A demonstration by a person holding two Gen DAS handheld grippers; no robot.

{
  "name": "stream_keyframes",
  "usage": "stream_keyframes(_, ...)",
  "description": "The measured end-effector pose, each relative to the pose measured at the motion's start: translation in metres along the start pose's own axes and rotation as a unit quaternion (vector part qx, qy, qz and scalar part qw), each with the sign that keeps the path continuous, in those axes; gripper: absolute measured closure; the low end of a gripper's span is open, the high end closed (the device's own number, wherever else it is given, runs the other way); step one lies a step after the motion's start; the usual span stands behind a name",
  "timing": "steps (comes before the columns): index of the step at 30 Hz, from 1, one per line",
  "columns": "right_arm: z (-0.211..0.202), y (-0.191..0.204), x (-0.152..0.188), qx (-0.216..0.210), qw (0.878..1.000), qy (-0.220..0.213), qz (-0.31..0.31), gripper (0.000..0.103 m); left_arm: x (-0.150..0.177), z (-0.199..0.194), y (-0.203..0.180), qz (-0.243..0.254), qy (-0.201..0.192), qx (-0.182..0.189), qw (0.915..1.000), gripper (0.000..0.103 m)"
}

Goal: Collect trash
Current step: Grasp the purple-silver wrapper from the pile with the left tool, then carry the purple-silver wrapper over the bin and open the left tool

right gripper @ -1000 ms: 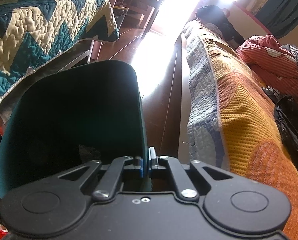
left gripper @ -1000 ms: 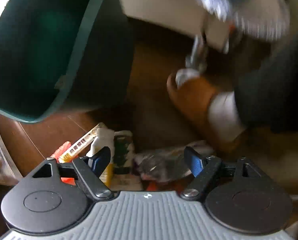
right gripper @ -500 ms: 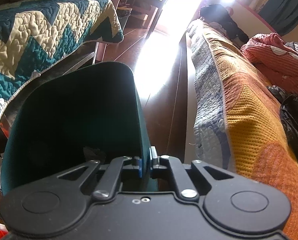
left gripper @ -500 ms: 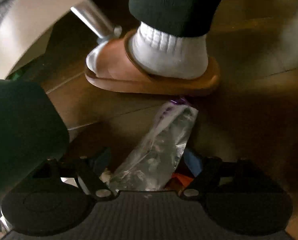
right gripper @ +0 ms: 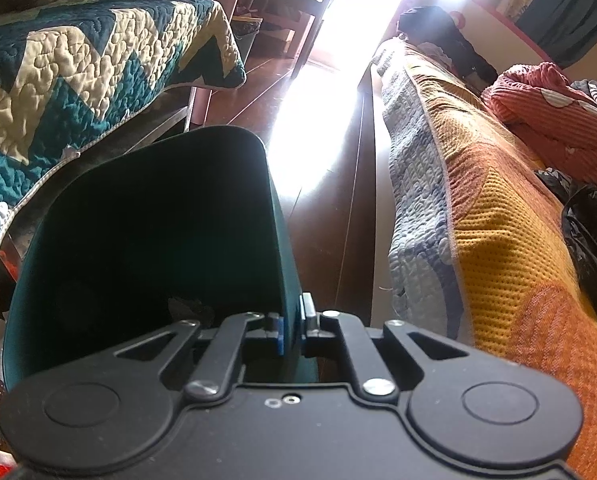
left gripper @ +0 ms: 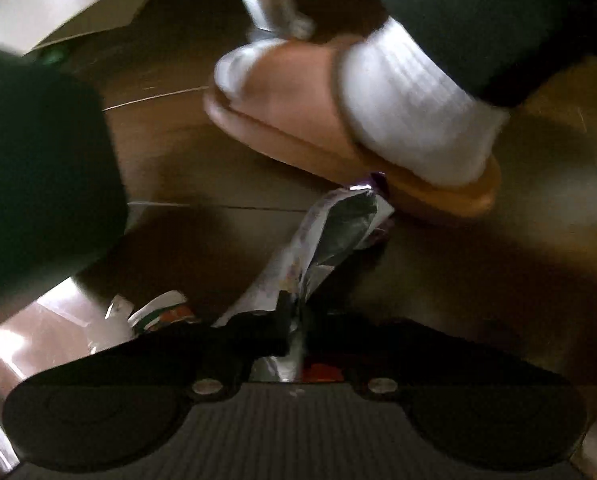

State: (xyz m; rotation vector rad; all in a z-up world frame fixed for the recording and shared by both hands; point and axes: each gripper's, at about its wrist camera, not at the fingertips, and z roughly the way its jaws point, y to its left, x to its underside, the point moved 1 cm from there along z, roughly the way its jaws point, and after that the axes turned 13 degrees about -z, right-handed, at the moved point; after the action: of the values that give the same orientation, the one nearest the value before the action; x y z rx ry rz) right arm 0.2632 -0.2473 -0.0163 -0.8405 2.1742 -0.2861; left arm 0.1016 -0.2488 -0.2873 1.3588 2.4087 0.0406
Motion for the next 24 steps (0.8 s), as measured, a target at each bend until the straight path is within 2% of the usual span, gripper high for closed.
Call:
stream_keyframes(3,0.000,0.000,0.000,0.000,1.000,0.000,0.001,0.097,0.004,-0.020,0.015,-0.047,-0.026,-0.009,0.9985,0.102)
stream_keyframes(7,0.000,-0.002,0.001,0.000,1.000,0.001,0.009,0.097,0.007,-0.047,0.040,-0.112,-0.033,-0.012,0.9931,0.102)
stream_keyframes(11,0.003,-0.006,0.003,0.008,1.000,0.005,0.015,0.098,0.011,-0.097,0.064,-0.153,-0.050,-0.009,0.9868,0.102)
stream_keyframes(17,0.007,-0.010,0.006,0.021,0.999,0.014,0.022,0.098,0.018,-0.169,0.109,-0.251,-0.079,-0.007,0.9646,0.102)
stream_keyframes(24,0.009,-0.014,0.010,0.029,0.999,0.020,0.025,0.098,0.021,-0.250,0.149,-0.314,-0.152,-0.039,0.9363,0.102)
